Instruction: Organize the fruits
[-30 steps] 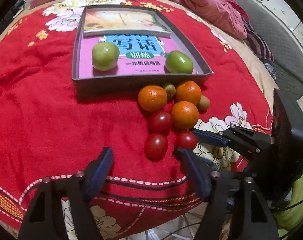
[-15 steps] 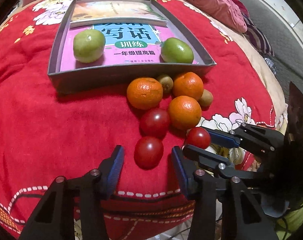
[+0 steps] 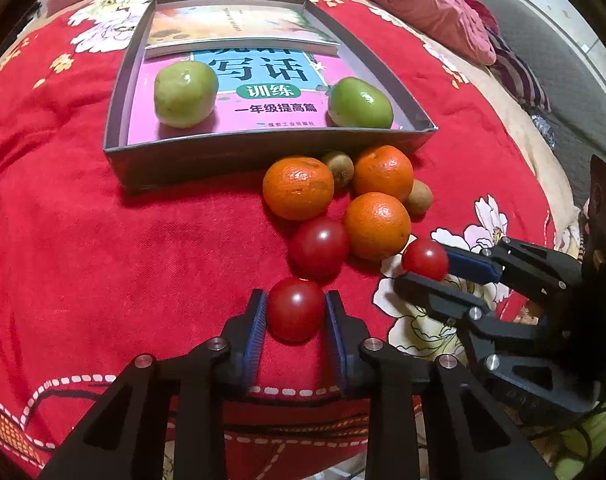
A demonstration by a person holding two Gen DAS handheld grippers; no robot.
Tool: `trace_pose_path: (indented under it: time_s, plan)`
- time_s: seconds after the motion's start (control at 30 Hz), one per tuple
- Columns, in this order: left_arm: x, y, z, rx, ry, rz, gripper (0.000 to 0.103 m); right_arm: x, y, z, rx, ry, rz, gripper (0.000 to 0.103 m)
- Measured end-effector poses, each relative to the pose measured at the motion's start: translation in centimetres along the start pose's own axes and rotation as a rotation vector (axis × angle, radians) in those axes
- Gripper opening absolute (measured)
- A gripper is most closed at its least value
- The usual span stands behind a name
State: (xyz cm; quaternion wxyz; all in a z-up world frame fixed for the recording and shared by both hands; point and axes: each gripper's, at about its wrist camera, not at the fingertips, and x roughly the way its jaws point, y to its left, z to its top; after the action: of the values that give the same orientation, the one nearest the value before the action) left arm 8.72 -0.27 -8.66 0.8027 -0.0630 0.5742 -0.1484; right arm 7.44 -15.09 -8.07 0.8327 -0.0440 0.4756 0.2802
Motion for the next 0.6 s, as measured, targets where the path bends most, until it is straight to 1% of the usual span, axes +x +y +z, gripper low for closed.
trace_pose_path:
  time_s: [0.2,0.6]
  plan:
    - [-1.0,0.7,-0.1,-0.021,-0.013,0.001,0.03,-0.6,-0.6,0.3,0.025,-0.017,-0.008,0.028]
    - [-4.0,1.0,0.3,-0.04,-0.08,0.006,0.03,-2.1,-0.5,1.1,0.027,-0.068,-0.021,0.028]
